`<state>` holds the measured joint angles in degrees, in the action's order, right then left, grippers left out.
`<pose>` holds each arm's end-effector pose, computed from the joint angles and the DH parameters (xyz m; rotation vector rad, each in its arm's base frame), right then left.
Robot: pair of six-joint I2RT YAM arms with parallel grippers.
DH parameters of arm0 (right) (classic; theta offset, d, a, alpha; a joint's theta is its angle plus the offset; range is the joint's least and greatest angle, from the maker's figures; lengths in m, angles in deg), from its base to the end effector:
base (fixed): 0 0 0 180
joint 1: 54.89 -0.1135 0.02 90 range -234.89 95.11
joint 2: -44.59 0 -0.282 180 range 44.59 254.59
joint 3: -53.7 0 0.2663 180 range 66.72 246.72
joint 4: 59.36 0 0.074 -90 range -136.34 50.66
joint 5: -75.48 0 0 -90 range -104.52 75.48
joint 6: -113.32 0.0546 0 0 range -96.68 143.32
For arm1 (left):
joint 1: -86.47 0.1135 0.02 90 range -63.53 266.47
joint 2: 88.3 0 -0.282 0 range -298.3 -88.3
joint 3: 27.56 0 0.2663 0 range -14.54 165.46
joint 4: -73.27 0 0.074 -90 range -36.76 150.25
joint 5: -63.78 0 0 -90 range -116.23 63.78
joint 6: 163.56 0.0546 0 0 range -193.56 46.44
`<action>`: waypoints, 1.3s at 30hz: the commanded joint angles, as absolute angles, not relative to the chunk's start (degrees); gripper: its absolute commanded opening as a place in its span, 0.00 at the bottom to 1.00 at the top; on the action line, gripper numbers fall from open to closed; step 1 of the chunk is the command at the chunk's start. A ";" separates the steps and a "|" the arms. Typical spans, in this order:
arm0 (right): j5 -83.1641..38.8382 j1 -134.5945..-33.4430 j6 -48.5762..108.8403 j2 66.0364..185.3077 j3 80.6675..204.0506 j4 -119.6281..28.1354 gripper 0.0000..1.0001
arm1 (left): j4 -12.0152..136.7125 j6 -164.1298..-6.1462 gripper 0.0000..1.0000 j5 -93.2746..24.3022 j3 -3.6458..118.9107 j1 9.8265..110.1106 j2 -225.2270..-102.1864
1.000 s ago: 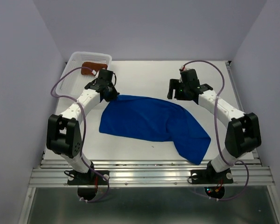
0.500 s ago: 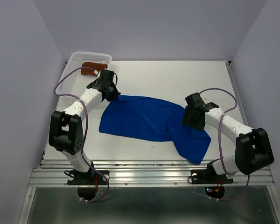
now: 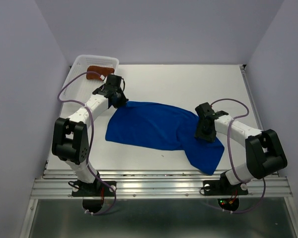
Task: Roll the towels
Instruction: Flatten the towel
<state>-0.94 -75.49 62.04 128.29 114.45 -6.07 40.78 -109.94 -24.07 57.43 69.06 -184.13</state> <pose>0.2521 0.0811 0.1665 0.4831 2.7728 -0.1231 0.3858 -0.1188 0.2557 -0.4087 2.3300 -0.4220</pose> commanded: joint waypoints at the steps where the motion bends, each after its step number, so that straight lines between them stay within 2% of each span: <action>1: 1.56 -75.28 63.66 128.88 113.84 -7.41 0.56 | 41.09 -109.07 0.00 -23.15 57.09 69.07 -182.43; 4: 2.96 -75.28 64.36 129.41 112.96 -7.32 0.54 | 40.91 -109.07 0.00 -23.06 57.18 69.07 -182.61; 7: 3.76 -75.28 64.80 129.23 112.78 -7.32 0.47 | 40.65 -109.07 0.00 -22.80 57.27 69.07 -182.78; 12: 5.25 -75.28 65.24 127.74 112.78 -7.14 0.41 | 40.12 -109.24 0.00 -21.65 57.45 69.07 -182.70; 22: 6.49 -75.28 64.54 126.15 112.96 -5.47 0.45 | 38.71 -109.42 0.00 -19.28 58.24 69.42 -182.96; 39: 7.01 -74.76 63.22 125.72 112.96 -5.21 0.45 | 38.01 -109.15 0.00 -17.96 58.67 69.94 -183.31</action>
